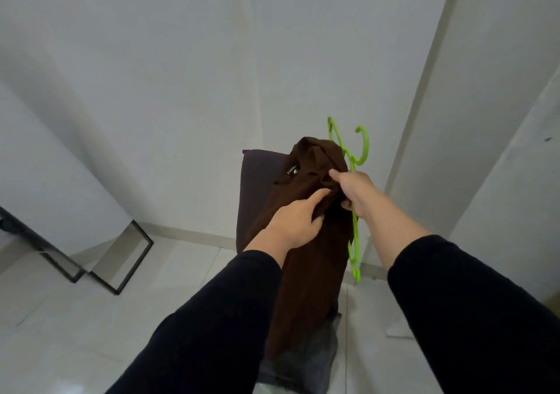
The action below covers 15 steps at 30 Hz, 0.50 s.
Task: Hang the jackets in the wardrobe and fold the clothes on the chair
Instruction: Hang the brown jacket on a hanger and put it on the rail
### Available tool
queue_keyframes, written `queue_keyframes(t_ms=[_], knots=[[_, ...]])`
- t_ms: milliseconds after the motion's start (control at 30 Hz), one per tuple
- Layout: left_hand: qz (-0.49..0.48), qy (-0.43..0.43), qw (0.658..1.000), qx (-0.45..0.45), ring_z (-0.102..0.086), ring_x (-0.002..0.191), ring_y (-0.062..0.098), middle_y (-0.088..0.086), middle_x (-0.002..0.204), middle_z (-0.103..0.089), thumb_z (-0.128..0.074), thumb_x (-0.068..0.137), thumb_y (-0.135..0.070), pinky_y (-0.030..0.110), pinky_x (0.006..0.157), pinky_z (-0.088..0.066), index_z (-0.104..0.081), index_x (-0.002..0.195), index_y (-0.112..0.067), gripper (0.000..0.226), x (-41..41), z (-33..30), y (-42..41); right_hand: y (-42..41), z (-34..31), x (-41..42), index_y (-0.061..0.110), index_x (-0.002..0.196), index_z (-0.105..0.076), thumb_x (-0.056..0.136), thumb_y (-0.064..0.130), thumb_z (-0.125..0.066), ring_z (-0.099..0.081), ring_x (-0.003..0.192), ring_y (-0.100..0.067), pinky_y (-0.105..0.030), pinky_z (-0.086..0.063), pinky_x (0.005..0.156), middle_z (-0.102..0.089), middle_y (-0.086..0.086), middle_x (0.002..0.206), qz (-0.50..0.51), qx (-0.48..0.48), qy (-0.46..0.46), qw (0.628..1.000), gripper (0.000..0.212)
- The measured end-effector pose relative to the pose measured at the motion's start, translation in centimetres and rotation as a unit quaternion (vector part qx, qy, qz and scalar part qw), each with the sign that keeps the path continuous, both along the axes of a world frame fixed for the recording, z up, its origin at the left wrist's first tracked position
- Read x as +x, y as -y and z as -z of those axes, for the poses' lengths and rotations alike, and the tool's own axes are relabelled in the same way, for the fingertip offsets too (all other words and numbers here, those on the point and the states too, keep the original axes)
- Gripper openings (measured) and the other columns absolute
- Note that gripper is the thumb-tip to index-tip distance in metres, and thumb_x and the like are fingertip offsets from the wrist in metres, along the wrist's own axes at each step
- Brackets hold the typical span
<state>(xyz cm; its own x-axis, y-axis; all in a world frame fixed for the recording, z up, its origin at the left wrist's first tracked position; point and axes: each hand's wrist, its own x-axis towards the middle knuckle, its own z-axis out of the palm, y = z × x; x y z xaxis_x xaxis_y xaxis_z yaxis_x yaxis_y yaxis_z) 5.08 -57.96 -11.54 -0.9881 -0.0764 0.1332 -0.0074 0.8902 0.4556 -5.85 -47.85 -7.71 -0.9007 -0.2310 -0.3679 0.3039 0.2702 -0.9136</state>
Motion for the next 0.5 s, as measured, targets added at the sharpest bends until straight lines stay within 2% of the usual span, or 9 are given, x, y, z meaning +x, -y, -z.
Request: queue_keyframes(t_ms=[33,100,167,233,267,333,433,500], knots=[[0.000,0.005,1.000,0.009,-0.059,0.103,0.027,0.005,0.118,-0.061,-0.044,0.095,-0.036,0.044,0.087,-0.049,-0.025,0.143,-0.035,0.052,0.5,0.0,0.2,-0.2,-0.1,0.6,0.010,0.119,-0.058,0.088,0.036,-0.062,-0.060,0.095,-0.024,-0.026,-0.042,0.052,-0.061,-0.007,0.115,-0.001,-0.005,-0.011,1.000,0.040],[-0.008,0.001,0.998,0.055,-0.059,0.095,0.021,-0.003,0.104,-0.063,-0.040,0.095,-0.046,0.045,0.086,-0.049,-0.038,0.131,-0.036,0.038,1.6,-0.4,0.2,-0.7,-0.6,1.8,0.012,0.123,-0.057,0.089,0.039,-0.059,-0.060,0.104,-0.025,-0.028,-0.048,0.061,-0.062,-0.007,0.119,-0.005,-0.004,-0.037,0.999,0.044],[-0.063,-0.032,0.992,0.106,-0.059,0.093,0.017,-0.009,0.098,-0.062,-0.032,0.096,-0.047,0.046,0.089,-0.047,-0.050,0.115,-0.034,0.029,2.3,-0.6,0.4,-1.4,-1.1,3.0,0.013,0.120,-0.058,0.090,0.039,-0.058,-0.061,0.103,-0.025,-0.032,-0.050,0.071,-0.063,-0.007,0.117,-0.004,-0.010,-0.058,0.998,0.040],[-0.166,-0.078,0.973,0.142,-0.057,0.100,0.019,-0.006,0.105,-0.061,-0.029,0.098,-0.044,0.048,0.091,-0.045,-0.050,0.109,-0.029,0.028,3.1,-0.6,0.9,-2.3,-1.7,4.3,0.016,0.114,-0.059,0.089,0.039,-0.058,-0.061,0.094,-0.023,-0.031,-0.047,0.066,-0.065,-0.005,0.110,0.001,-0.027,-0.070,0.997,0.034],[-0.216,-0.082,0.961,0.155,-0.056,0.105,0.022,-0.001,0.112,-0.059,-0.029,0.099,-0.042,0.049,0.093,-0.044,-0.049,0.113,-0.025,0.030,3.4,-0.4,1.2,-2.9,-2.1,4.9,0.017,0.110,-0.059,0.089,0.039,-0.059,-0.060,0.086,-0.022,-0.028,-0.043,0.060,-0.065,-0.004,0.105,0.004,-0.038,-0.075,0.996,0.030],[-0.277,-0.017,0.946,0.167,-0.048,0.118,0.029,0.009,0.129,-0.051,-0.026,0.099,-0.046,0.049,0.100,-0.040,-0.043,0.128,-0.016,0.045,4.0,0.3,1.6,-3.9,-3.1,6.1,0.020,0.102,-0.060,0.090,0.035,-0.059,-0.059,0.075,-0.017,-0.024,-0.036,0.053,-0.065,0.000,0.093,0.007,-0.068,-0.082,0.994,0.019],[-0.309,0.109,0.923,0.202,-0.032,0.135,0.036,0.016,0.147,-0.036,-0.014,0.096,-0.060,0.048,0.111,-0.026,-0.027,0.145,-0.009,0.072,4.3,1.4,1.2,-5.2,-4.9,8.2,0.022,0.088,-0.060,0.092,0.028,-0.057,-0.058,0.067,-0.009,-0.023,-0.033,0.054,-0.064,0.007,0.081,-0.002,-0.120,-0.089,0.989,0.008],[-0.309,0.132,0.901,0.275,-0.025,0.140,0.036,0.015,0.153,-0.027,-0.007,0.089,-0.070,0.049,0.115,-0.019,-0.014,0.151,-0.012,0.085,4.3,1.0,0.6,-5.9,-5.9,9.5,0.023,0.085,-0.060,0.093,0.025,-0.055,-0.058,0.065,-0.006,-0.022,-0.037,0.055,-0.063,0.010,0.078,-0.007,-0.138,-0.096,0.986,0.010]])
